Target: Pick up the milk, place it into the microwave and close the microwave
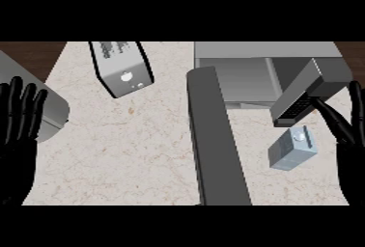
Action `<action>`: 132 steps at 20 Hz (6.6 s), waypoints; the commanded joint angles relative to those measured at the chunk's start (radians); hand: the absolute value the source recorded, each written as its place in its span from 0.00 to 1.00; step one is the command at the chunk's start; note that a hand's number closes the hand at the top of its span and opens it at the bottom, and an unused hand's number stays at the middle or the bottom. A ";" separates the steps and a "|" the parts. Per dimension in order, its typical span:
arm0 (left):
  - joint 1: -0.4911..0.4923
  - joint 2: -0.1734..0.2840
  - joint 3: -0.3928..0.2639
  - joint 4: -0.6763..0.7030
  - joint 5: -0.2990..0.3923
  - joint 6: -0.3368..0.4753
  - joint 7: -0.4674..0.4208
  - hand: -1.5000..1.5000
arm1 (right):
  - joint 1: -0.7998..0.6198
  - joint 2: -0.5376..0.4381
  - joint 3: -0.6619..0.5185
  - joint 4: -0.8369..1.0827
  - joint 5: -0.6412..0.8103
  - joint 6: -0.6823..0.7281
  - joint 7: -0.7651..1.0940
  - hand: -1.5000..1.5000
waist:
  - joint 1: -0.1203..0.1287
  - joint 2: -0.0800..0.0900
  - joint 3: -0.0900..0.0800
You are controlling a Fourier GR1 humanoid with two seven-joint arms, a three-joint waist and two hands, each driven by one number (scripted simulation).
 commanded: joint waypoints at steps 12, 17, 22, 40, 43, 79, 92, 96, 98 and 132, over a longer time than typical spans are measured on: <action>0.260 -0.102 -0.336 -0.093 -0.089 0.330 -0.075 0.00 | 0.104 -0.212 -0.280 -0.107 -0.619 0.330 0.228 0.00 | -0.011 0.018 -0.021; 0.477 -0.102 -0.452 -0.210 -0.116 0.295 -0.146 0.00 | 0.163 -0.218 -0.338 -0.211 -0.658 0.304 0.317 0.00 | -0.003 0.019 -0.021; 0.558 -0.057 -0.400 -0.205 -0.038 0.256 -0.249 0.00 | 0.229 -0.165 -0.355 -0.251 -0.606 0.359 0.289 0.00 | -0.005 0.020 -0.021; 0.974 0.076 -0.395 -0.270 0.094 0.133 -0.595 0.00 | 0.124 -0.061 -0.263 0.099 -0.197 0.436 0.029 0.00 | 0.010 0.021 -0.020; 0.989 0.086 -0.367 -0.252 0.121 0.119 -0.628 0.00 | 0.093 -0.065 -0.264 0.150 -0.180 0.442 -0.002 0.00 | 0.008 0.021 -0.020; 1.247 0.128 -0.351 -0.149 0.187 -0.026 -0.968 0.00 | -0.164 -0.157 -0.254 1.217 0.233 0.308 -0.724 1.00 | 0.018 0.023 -0.019; 1.210 0.156 -0.283 -0.150 0.250 -0.052 -0.932 0.00 | -0.307 -0.187 -0.218 1.540 0.431 0.026 -0.922 1.00 | 0.024 0.027 -0.018; 1.216 0.170 -0.255 -0.210 0.288 -0.055 -0.906 0.00 | -0.384 -0.157 -0.209 1.599 0.453 -0.039 -0.938 1.00 | 0.023 0.028 -0.018; 1.144 0.150 -0.265 -0.118 0.292 -0.060 -0.907 0.00 | -0.432 -0.138 -0.224 1.654 0.443 -0.057 -1.000 1.00 | 0.025 0.030 -0.018; 1.147 0.189 -0.121 -0.065 0.404 -0.155 -0.892 0.00 | -0.863 -0.025 -0.187 1.588 0.435 -0.067 -0.683 1.00 | 0.022 0.027 -0.020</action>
